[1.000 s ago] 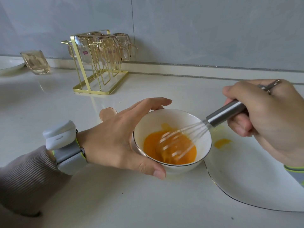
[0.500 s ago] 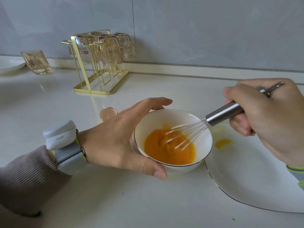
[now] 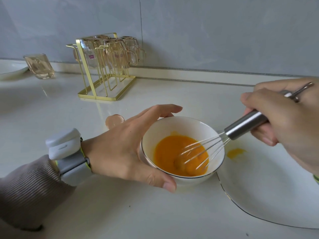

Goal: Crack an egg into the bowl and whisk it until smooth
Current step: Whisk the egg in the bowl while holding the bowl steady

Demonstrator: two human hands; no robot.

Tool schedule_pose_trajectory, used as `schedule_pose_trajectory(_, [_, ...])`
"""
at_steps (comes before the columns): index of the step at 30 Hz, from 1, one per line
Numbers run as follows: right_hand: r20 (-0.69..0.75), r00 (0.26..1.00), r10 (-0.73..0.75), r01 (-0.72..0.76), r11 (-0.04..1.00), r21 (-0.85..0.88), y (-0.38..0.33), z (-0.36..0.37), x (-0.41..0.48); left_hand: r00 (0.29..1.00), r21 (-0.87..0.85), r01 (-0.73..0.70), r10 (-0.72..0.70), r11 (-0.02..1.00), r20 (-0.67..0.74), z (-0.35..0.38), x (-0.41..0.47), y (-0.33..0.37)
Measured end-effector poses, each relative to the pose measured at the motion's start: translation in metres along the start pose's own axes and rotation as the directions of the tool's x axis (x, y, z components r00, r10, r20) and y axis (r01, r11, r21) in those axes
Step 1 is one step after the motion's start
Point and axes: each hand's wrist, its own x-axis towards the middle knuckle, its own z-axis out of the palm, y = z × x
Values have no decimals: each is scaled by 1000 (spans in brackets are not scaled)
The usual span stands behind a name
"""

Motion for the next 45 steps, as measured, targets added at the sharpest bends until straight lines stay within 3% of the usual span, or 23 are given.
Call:
schedule_pose_trajectory(3, [106,992,-74,81,995,-66,-2,7,-9,1000,-2,0,0,1000,5,0,1,1])
schedule_pose_trajectory(6, [4,991,-133,131,974,-186,-2,4,-6,1000,6,-3,3,1000,7,0,0,1])
schedule_pose_trajectory(17, [78,990,-116,124,987,-103,-3,0,-5,1000,0,-10,10,1000,-2,0,0,1])
schedule_pose_trajectory(19, [41,989,-144,149,974,-170,-4,-1,-6,1000,3,-9,9,1000,1,0,0,1])
schedule_pose_trajectory(23, [61,990,-126,131,988,-87,-4,0,-5,1000,10,1,-1,1000,-4,0,0,1])
schedule_pose_trajectory(26, [7,989,-149,147,970,-192,-5,-1,-4,1000,13,-3,3,1000,-4,0,0,1])
schedule_pose_trajectory(40, [18,999,-49,50,997,-59,-2,-3,0,1000,19,-21,21,1000,-6,0,0,0])
schedule_pose_trajectory(45, [-20,992,-128,121,969,-214,-3,3,-5,1000,15,-22,22,1000,-9,0,0,1])
